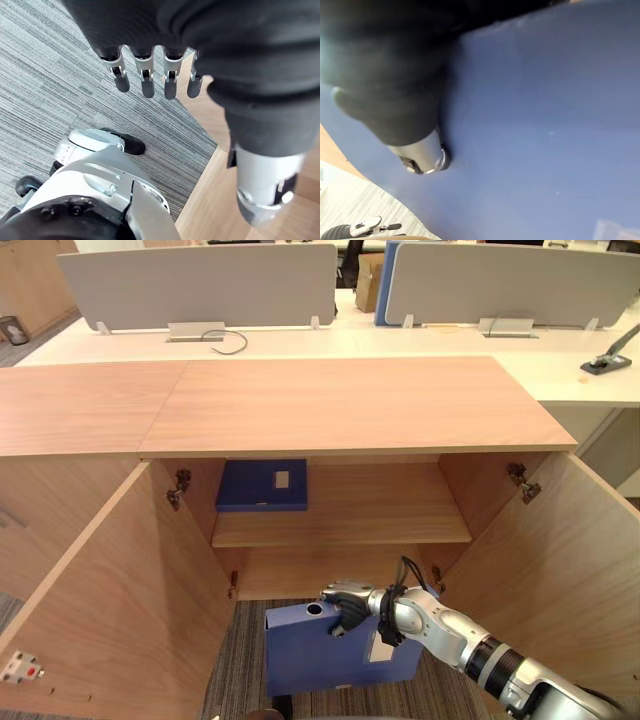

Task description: Walk over to the cabinet, pick up the folder, carry it to the office cabinet, place the folder inside the office cabinet, then close the office cabinet door

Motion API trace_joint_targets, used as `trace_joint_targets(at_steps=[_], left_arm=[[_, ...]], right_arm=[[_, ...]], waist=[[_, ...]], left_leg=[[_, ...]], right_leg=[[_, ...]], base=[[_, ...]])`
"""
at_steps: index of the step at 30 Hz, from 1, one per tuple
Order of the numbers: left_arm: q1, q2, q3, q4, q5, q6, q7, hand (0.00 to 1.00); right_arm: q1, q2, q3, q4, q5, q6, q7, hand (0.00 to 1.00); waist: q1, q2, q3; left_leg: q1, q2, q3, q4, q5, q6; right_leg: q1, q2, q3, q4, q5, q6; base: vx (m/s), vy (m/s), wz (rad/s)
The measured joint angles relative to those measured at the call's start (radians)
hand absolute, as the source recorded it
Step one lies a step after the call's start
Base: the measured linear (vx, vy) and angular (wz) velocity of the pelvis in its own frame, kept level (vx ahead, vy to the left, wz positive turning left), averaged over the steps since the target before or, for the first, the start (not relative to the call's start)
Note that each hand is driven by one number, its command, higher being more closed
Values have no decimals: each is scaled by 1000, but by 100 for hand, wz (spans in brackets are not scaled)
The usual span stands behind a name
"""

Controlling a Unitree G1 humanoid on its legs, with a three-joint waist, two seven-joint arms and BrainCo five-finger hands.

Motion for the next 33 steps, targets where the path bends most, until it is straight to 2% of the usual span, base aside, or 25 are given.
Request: trace_joint_targets(at_steps=[2, 4, 5, 6, 7, 12, 15, 16, 17, 19, 20, 21, 22, 24, 25, 26, 27, 28, 29, 31, 33], left_arm=[[-25, 8, -5, -1, 12, 0, 1, 0], [-55, 8, -21, -2, 12, -1, 3, 0], [-63, 10, -28, -2, 11, -3, 5, 0], [-72, 22, -37, -2, 10, -3, 9, 0], [-81, 18, -40, -5, 7, -4, 14, 0], [-95, 0, -59, -29, -7, -4, 34, 0], [-98, -4, -90, -66, -20, -8, 38, 0], [-101, -9, -113, -86, -24, -10, 38, 0], [-102, -11, -121, -93, -26, -11, 38, 0], [-108, -24, -151, -125, -27, -12, 38, 0], [-110, -26, -160, -130, -27, -13, 37, 0], [-113, -32, -173, -140, -27, -12, 38, 0], [-114, -34, -181, -146, -27, -12, 38, 0], [-117, -40, -196, -161, -27, -12, 42, 0], [-117, -40, -197, -163, -27, -12, 42, 0], [-117, -40, -198, -171, -27, -12, 44, 0], [-117, -40, -198, -179, -27, -11, 45, 0], [-116, -41, -198, -191, -28, -11, 48, 0], [-116, -41, -198, -196, -28, -11, 52, 0], [-116, -41, -193, -213, -36, -11, 59, 0], [-113, -42, -189, -241, -42, -13, 67, 0]], right_arm=[[0, 54, 4, 33, 0, 0, 0, 100], [-2, 63, 5, 41, 1, -1, -1, 100], [-3, 67, 6, 49, 1, -1, -1, 100], [-11, 83, 9, 73, 0, 0, -1, 100], [-13, 84, 15, 93, 0, 0, -3, 100], [-32, 86, 5, 177, 4, 15, -10, 100], [14, 113, -127, 225, 47, 39, -21, 100], [26, 137, -249, 267, 130, 71, -56, 100], [25, 145, -299, 281, 169, 84, -71, 100], [23, 192, -527, 364, 413, 120, -126, 100], [19, 207, -577, 387, 479, 129, -148, 100], [8, 239, -658, 430, 620, 142, -197, 100], [3, 251, -686, 445, 678, 142, -215, 100], [-25, 286, -763, 497, 942, 142, -271, 100], [-33, 301, -792, 507, 1003, 142, -279, 100], [-58, 324, -837, 532, 1184, 131, -299, 100], [-72, 332, -854, 538, 1267, 128, -302, 100], [-97, 351, -896, 539, 1415, 117, -307, 100], [-113, 361, -916, 539, 1466, 109, -307, 100], [-202, 373, -996, 565, 1663, 70, -306, 100], [-266, 373, -1075, 584, 1767, 31, -310, 100]], waist=[[-3, -16, 21], [-4, -5, 44], [-6, -7, 48], [-3, -35, 50], [-3, -40, 50], [-2, -32, 52], [-6, -15, 52], [-7, 0, 53], [-7, 6, 52], [-10, 26, 42], [-10, 28, 42], [-8, 30, 41], [-8, 30, 41], [-9, 32, 42], [-9, 33, 43], [-8, 40, 47], [-8, 46, 51], [-4, 60, 58], [-2, 69, 64], [2, 104, 89], [8, 121, 102]], left_leg=[[1, -6, -12, 0, -6, 8], [3, 18, -38, 0, -7, 11], [4, 23, -44, 1, -6, 7], [6, 17, -42, 0, -5, -7], [8, 28, -53, 1, -6, -24], [-4, 75, -56, 4, -9, -63], [-17, 88, -70, 4, -12, -68], [-20, 89, -77, 4, -16, -73], [-22, 88, -80, 4, -17, -74], [-38, 86, -90, 4, -20, -78], [-40, 86, -90, 4, -19, -78], [-45, 86, -89, 4, -19, -79], [-48, 86, -88, 4, -19, -79], [-55, 86, -81, 5, -16, -83], [-56, 86, -80, 5, -15, -84], [-66, 87, -79, 5, -8, -94], [-71, 89, -79, 5, -5, -97], [-82, 90, -79, 5, -3, -100], [-88, 90, -80, 5, 0, -102], [-113, 86, -89, 5, 20, -112], [-141, 77, -95, 5, 48, -116]], right_leg=[[-25, -16, -20, 61, -5, 39], [-88, -17, -72, 183, -15, 41], [-90, -18, -92, 155, -25, 24], [-90, -38, -115, 63, 37, 19], [-73, -30, -138, 45, 57, 19], [-60, 22, -157, -10, 55, 9], [-42, 41, -180, -55, 64, -3], [-32, 46, -187, -72, 66, -4], [-29, 48, -188, -79, 66, -3], [-18, 52, -204, -98, 68, -1], [-18, 53, -206, -100, 68, -1], [-21, 53, -207, -100, 68, -1], [-24, 53, -207, -101, 68, -1], [-33, 53, -207, -103, 68, -1], [-34, 52, -207, -103, 68, -1], [-42, 50, -207, -103, 70, 1], [-46, 50, -207, -103, 71, 3], [-56, 50, -208, -103, 73, 4], [-61, 50, -209, -103, 75, 4], [-83, 43, -212, -98, 84, 3], [-109, 33, -217, -89, 89, 1]], base=[[16, 8, 0], [13, -53, 13], [-18, -58, 22], [-8, -77, 29], [18, -92, 16], [86, -116, -1], [96, -80, 13], [94, -47, 17], [120, -41, 19], [109, -15, 18], [112, -13, 10], [82, -12, 3], [91, -17, -1], [58, -9, -5], [0, 0, 0], [0, 0, 0], [-1, 0, 5], [-20, 3, 5], [-31, 10, 5], [-72, 22, 10], [-136, 31, 16]])
